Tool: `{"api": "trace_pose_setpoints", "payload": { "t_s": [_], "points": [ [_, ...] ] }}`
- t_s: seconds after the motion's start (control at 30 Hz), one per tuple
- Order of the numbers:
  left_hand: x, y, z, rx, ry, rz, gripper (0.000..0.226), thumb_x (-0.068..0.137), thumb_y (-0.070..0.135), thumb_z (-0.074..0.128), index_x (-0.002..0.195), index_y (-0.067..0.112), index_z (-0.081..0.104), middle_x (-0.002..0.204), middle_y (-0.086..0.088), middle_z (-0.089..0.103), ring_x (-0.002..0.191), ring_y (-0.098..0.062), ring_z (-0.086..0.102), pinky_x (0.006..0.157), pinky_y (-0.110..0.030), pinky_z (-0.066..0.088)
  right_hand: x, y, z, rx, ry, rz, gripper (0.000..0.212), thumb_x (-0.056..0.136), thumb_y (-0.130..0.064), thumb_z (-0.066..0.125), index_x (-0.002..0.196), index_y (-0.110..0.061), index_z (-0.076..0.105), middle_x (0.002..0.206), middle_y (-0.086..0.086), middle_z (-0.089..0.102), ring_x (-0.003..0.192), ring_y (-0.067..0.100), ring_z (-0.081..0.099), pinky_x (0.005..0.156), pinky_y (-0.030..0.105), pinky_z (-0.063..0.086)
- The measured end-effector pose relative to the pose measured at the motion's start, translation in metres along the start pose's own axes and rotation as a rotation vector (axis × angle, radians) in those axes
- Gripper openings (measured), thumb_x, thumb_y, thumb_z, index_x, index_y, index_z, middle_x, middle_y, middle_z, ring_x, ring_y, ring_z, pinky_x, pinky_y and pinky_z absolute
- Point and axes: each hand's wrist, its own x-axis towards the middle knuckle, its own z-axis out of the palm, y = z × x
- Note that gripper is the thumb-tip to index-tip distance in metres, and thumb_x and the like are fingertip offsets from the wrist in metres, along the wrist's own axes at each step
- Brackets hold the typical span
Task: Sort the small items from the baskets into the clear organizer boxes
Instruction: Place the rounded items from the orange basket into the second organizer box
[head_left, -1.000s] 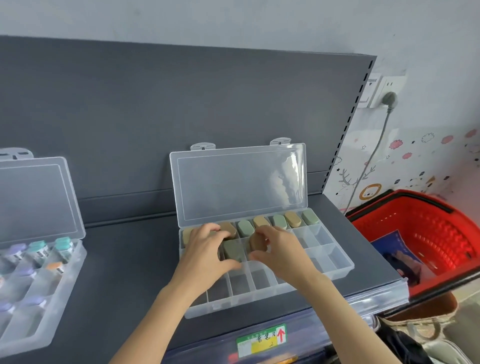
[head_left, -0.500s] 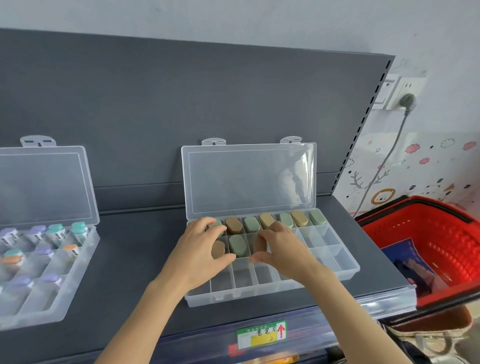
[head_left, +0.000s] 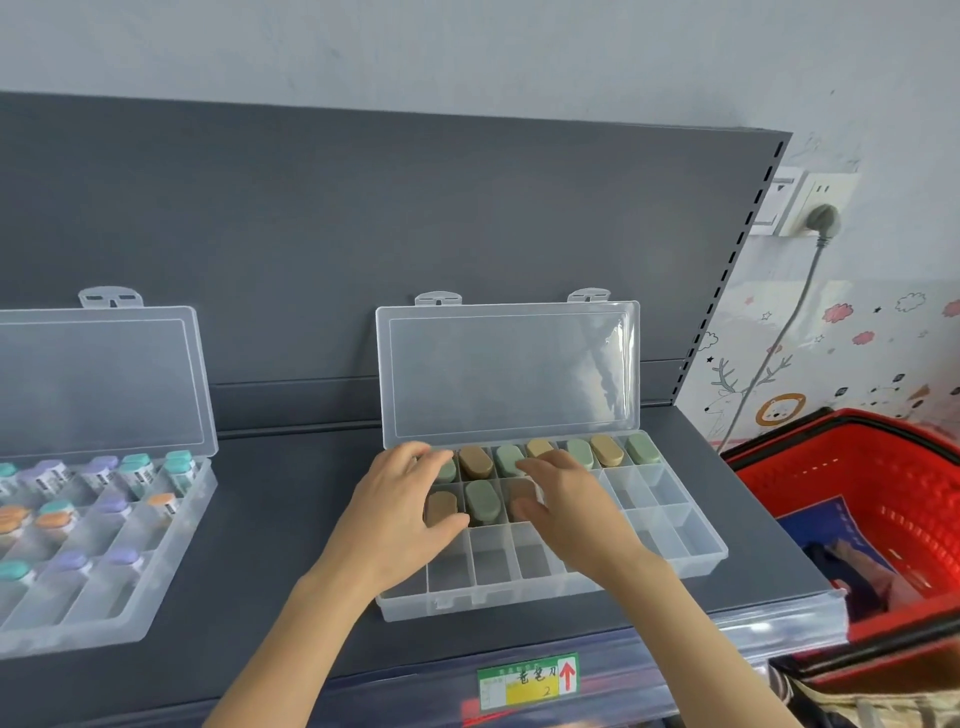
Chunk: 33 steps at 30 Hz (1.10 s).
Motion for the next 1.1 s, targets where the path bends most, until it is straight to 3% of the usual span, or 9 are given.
{"api": "trace_pose_setpoints", "payload": {
  "t_s": [0.27, 0.47, 0.67, 0.83, 0.97, 1.1],
  "points": [
    [-0.021, -0.01, -0.01, 0.079, 0.039, -0.11, 0.07, 0.086, 0.052, 0.056, 0.145, 0.028, 0.028, 0.147, 0.01, 0.03, 0.136, -0.011, 0.026, 0.11, -0.028, 0.027, 0.001, -0.034, -0.004, 0.124, 0.065, -0.143, 0.042, 0.091, -0.026, 0.06, 0.13, -0.015, 0.053, 0.13, 0.002, 0.052, 0.114, 0.022, 0.052, 0.089, 0.028, 0.045],
    [-0.056, -0.018, -0.024, 0.095, 0.115, -0.258, 0.073, 0.086, 0.06, 0.046, 0.148, 0.032, 0.02, 0.155, 0.012, 0.017, 0.143, -0.007, 0.015, 0.113, -0.025, 0.02, 0.002, -0.059, 0.017, 0.11, -0.015, -0.307, 0.051, 0.088, -0.04, 0.061, 0.132, -0.017, 0.053, 0.136, 0.002, 0.049, 0.12, 0.023, 0.051, 0.095, 0.033, 0.047],
    [-0.106, -0.043, -0.041, 0.145, 0.239, -0.355, 0.067, 0.086, 0.053, 0.055, 0.144, 0.023, 0.036, 0.151, 0.007, 0.03, 0.14, -0.012, 0.026, 0.11, -0.029, 0.026, -0.001, -0.096, 0.04, 0.093, -0.122, -0.424, 0.059, 0.091, -0.044, 0.054, 0.143, -0.02, 0.039, 0.148, -0.001, 0.037, 0.136, 0.018, 0.034, 0.107, 0.029, 0.035],
    [-0.146, -0.062, -0.059, 0.13, 0.312, -0.435, 0.072, 0.084, 0.064, 0.048, 0.143, 0.024, 0.038, 0.148, 0.009, 0.031, 0.137, -0.01, 0.027, 0.107, -0.028, 0.029, -0.012, -0.139, 0.054, 0.072, -0.169, -0.531, 0.06, 0.093, -0.045, 0.051, 0.145, -0.02, 0.035, 0.151, -0.003, 0.033, 0.141, 0.013, 0.024, 0.111, 0.023, 0.025],
    [-0.187, -0.086, -0.081, 0.132, 0.347, -0.483, 0.075, 0.079, 0.069, 0.042, 0.141, 0.025, 0.04, 0.148, 0.009, 0.03, 0.136, -0.011, 0.03, 0.105, -0.03, 0.034, -0.026, -0.187, 0.071, 0.083, -0.191, -0.587, 0.059, 0.094, -0.044, 0.05, 0.146, -0.021, 0.033, 0.152, -0.003, 0.032, 0.142, 0.012, 0.024, 0.11, 0.023, 0.027],
    [-0.239, -0.117, -0.109, 0.139, 0.394, -0.52, 0.065, 0.086, 0.053, 0.056, 0.141, 0.022, 0.04, 0.149, 0.008, 0.03, 0.136, -0.01, 0.03, 0.107, -0.028, 0.032, -0.043, -0.244, 0.088, 0.096, -0.183, -0.632, 0.055, 0.094, -0.041, 0.051, 0.143, -0.02, 0.037, 0.148, -0.004, 0.037, 0.136, 0.013, 0.034, 0.106, 0.024, 0.035]
  ]
}}
